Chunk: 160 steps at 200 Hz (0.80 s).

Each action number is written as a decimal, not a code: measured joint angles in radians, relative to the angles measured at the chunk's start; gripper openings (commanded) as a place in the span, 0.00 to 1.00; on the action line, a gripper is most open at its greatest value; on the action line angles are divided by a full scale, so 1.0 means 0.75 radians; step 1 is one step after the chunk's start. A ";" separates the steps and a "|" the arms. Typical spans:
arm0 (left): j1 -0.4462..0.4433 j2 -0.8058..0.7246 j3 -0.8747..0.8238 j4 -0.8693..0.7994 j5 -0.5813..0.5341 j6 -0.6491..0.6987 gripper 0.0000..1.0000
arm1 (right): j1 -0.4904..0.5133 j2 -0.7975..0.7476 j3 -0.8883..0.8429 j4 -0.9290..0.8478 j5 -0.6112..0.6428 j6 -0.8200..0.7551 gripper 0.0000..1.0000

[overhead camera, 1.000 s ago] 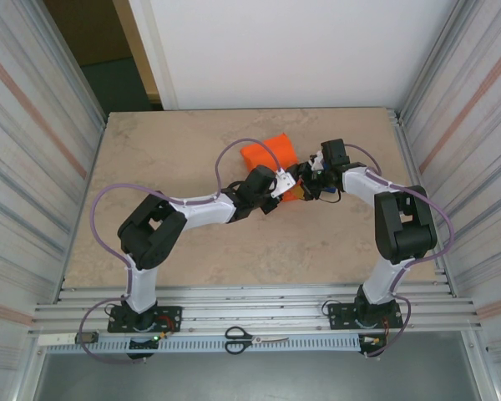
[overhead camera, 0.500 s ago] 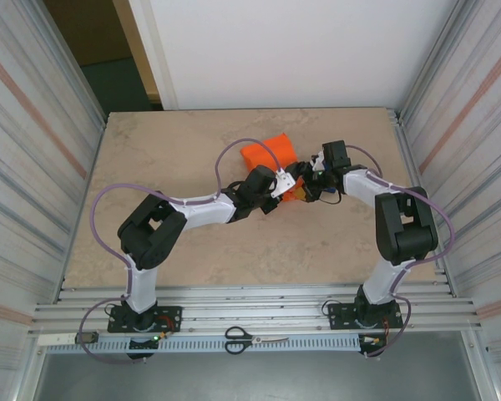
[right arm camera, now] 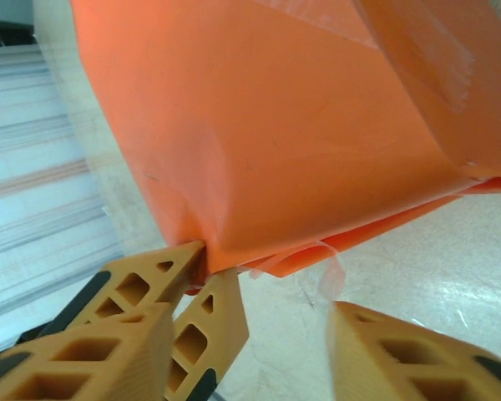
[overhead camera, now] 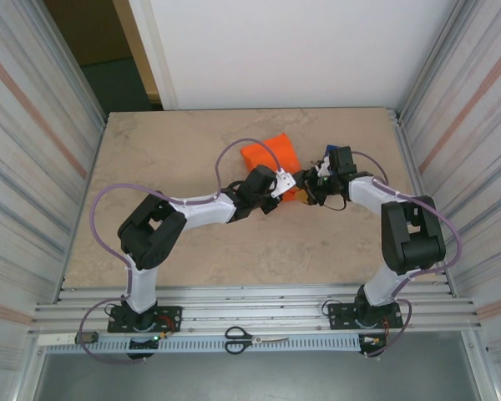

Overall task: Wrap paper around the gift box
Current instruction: Stick the wrapping paper to the gift box.

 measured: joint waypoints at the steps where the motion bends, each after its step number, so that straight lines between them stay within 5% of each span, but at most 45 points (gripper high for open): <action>1: 0.000 0.000 0.000 -0.001 -0.001 0.000 0.16 | 0.001 -0.001 0.000 0.001 0.001 0.001 0.41; 77: 0.000 0.000 0.000 -0.001 -0.001 -0.006 0.16 | 0.002 -0.140 -0.031 -0.013 -0.002 0.028 0.04; 160: 0.000 0.000 0.000 -0.001 -0.001 -0.016 0.16 | 0.021 -0.061 -0.024 0.084 -0.047 0.064 0.01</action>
